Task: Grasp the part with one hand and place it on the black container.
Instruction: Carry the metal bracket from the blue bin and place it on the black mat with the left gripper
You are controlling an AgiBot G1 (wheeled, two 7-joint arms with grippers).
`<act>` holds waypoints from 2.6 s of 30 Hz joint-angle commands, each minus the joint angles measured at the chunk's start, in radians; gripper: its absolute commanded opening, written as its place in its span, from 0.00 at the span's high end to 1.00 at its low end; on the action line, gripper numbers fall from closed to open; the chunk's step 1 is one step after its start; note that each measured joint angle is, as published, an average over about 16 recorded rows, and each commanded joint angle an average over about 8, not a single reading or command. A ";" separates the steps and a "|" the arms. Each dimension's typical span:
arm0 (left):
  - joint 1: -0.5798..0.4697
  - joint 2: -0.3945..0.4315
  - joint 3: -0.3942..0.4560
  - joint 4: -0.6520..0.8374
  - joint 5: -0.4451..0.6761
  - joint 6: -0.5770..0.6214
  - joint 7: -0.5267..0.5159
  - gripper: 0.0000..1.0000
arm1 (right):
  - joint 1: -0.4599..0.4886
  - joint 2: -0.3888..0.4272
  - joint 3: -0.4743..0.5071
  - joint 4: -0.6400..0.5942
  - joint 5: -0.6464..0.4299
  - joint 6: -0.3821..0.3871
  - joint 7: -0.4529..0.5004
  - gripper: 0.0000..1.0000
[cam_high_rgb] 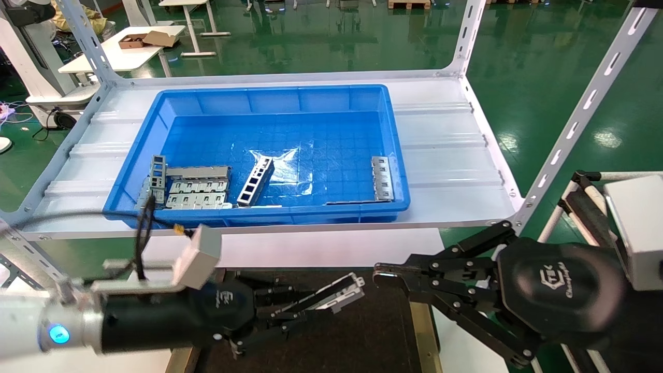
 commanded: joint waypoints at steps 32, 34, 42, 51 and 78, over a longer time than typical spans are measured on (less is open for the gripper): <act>0.183 0.306 0.207 0.072 0.449 -0.869 -0.654 1.00 | 0.000 0.001 -0.002 0.000 0.001 0.001 -0.001 1.00; 0.187 0.324 0.209 0.087 0.456 -0.896 -0.679 1.00 | 0.000 0.001 -0.002 0.000 0.001 0.001 -0.001 1.00; 0.215 0.366 0.212 0.126 0.474 -0.987 -0.749 1.00 | 0.001 0.001 -0.003 0.000 0.002 0.001 -0.001 1.00; 0.247 0.384 0.203 0.128 0.469 -1.048 -0.785 1.00 | 0.001 0.001 -0.003 0.000 0.002 0.001 -0.002 1.00; 0.258 0.438 0.173 0.222 0.424 -1.070 -0.762 1.00 | 0.001 0.002 -0.005 0.000 0.003 0.002 -0.002 1.00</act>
